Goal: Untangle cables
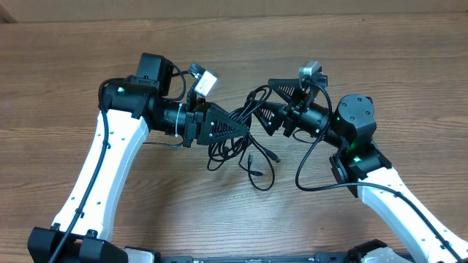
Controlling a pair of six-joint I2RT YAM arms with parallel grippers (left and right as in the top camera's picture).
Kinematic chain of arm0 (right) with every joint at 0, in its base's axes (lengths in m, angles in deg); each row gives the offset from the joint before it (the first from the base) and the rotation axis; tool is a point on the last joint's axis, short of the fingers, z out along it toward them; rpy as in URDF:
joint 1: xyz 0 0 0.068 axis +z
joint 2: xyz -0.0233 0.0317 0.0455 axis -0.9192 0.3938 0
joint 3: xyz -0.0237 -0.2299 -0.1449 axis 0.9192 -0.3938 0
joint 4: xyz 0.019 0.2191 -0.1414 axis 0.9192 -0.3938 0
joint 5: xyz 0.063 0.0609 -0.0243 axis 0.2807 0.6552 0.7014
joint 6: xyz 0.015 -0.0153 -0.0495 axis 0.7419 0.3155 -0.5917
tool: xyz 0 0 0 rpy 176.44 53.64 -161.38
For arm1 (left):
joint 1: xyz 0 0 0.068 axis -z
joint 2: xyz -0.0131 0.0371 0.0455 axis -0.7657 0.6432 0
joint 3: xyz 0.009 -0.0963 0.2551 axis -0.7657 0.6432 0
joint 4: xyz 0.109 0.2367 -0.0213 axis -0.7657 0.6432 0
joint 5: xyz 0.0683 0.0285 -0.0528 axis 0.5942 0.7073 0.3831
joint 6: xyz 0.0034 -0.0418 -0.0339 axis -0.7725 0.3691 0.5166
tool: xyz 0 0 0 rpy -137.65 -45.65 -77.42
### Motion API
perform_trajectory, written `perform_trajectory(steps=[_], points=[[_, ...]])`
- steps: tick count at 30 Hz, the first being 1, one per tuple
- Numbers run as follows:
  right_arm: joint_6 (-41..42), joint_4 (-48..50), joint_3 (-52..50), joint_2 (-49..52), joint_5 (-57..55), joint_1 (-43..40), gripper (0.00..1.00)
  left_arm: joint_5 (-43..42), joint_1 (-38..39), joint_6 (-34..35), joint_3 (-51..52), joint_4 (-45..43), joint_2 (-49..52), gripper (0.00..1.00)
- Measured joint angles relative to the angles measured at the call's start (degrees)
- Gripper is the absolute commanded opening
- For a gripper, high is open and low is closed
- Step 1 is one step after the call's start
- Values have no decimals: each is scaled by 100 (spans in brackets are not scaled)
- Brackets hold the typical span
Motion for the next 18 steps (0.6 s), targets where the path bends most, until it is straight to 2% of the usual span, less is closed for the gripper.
perform_trajectory(steps=[7, 18], points=[[339, 461, 0, 2, 149, -2, 100, 0, 90, 2, 0, -11, 0, 5], [584, 498, 0, 2, 181, -2, 100, 0, 505, 2, 0, -15, 0, 5]])
